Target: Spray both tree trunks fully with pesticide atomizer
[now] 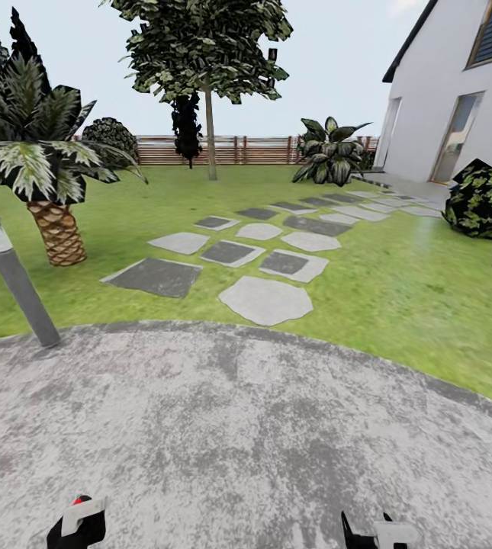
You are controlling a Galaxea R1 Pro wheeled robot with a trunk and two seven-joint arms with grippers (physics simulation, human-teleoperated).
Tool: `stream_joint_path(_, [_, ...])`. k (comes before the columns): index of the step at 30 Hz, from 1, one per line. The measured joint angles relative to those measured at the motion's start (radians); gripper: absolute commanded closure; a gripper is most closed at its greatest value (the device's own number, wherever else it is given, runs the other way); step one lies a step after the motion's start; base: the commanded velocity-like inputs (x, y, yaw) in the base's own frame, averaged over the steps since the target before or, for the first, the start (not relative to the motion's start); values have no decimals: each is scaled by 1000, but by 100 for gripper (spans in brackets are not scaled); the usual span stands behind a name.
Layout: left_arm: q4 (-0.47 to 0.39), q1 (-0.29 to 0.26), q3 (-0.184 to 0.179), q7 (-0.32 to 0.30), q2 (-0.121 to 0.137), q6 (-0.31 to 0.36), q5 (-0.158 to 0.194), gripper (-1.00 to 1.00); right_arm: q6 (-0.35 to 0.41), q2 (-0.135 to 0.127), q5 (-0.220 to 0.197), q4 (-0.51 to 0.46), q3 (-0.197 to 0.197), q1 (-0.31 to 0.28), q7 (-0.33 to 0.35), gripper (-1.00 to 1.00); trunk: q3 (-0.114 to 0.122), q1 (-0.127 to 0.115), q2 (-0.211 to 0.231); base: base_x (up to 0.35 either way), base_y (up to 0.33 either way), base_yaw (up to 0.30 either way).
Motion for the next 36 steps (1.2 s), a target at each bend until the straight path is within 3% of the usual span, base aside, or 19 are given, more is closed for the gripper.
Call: stream_joint_path(36, [0, 0, -1, 1, 0, 0, 0, 100, 0, 0, 0, 0, 0, 0, 0, -100, 0, 0, 0, 334, 94, 0])
